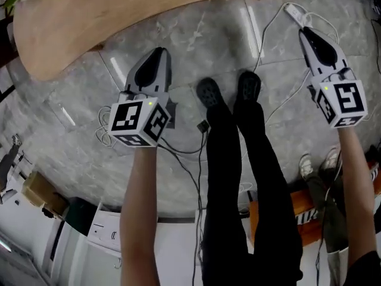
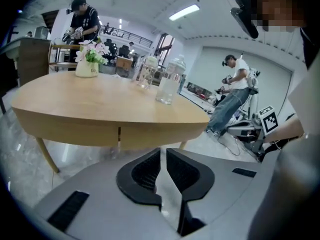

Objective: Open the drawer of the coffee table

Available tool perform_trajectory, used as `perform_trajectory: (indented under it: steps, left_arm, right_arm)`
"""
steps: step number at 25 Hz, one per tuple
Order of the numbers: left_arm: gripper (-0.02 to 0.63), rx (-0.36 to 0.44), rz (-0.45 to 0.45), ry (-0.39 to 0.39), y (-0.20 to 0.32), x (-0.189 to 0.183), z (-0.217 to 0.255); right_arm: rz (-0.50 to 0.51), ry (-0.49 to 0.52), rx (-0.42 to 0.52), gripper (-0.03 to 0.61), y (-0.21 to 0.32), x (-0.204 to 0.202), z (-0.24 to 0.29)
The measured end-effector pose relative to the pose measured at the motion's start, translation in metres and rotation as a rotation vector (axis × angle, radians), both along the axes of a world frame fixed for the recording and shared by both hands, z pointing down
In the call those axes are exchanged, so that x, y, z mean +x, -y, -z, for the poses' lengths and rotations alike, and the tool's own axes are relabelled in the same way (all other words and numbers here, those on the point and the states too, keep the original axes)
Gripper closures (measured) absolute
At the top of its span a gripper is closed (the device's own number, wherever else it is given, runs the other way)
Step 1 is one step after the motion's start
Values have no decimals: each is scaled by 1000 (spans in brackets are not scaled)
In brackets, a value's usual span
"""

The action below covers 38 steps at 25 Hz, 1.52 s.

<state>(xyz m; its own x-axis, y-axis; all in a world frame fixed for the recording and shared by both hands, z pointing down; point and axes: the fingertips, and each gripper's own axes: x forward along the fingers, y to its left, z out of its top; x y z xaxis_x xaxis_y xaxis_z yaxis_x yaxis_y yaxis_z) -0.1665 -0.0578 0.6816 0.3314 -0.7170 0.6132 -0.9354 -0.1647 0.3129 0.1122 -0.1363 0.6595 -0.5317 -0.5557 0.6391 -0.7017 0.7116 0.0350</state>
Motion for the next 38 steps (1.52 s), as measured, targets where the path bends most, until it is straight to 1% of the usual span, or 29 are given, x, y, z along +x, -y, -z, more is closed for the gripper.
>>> perform_trajectory:
  steps: [1,2,4,5,7,8,9,11,14,18,22,28,34,38]
  left_arm:
    - [565,4,3,3,1,-3,-10]
    - [545,6,7,9,4,-6,-21]
    - [501,6,20,32,14,-15,-41]
    - [470,5,29,48,19,-21,-51]
    - [441,-2,56,78,27,-35,-67]
    - [401,-6,75,86,31,-42,-73]
    - [369,-8,95,91,35,-48,-78]
    - [330,-5,124,102,44,-59,-85]
    - [275,-6,110,139,57,-66,-91]
    - [252,-17,61,164,70,-62,-98]
    - [252,-21,36,169,80,-56,-102]
    - [253,-33,67,173,84,-53,-106]
    - [252,-30,69,167,88,-42,-104]
    - [253,-34,112,157,90,-44,-102]
  right_arm:
    - [14,-2,2,562,2,-1,-9]
    - [27,-4,4,534,6,-2,-18]
    - [44,-10,5,459,15,-5,-34]
    - [48,-15,4,434,20,-6,-42]
    - [45,-27,0,384,29,-8,-57]
    - [37,-34,-4,362,34,-8,-64]
    - [25,-40,-8,347,39,-8,-69]
    - [-2,-44,-21,335,50,-7,-76]
    - [-2,-54,-27,325,64,-9,-81]
    - [31,-100,-24,317,78,-5,-91]
    - [21,-114,-36,314,89,0,-101]
    - [11,-111,-27,314,99,-9,-104]
    - [3,-125,-17,315,103,-11,-103]
    - [-17,-116,-22,316,104,-15,-103]
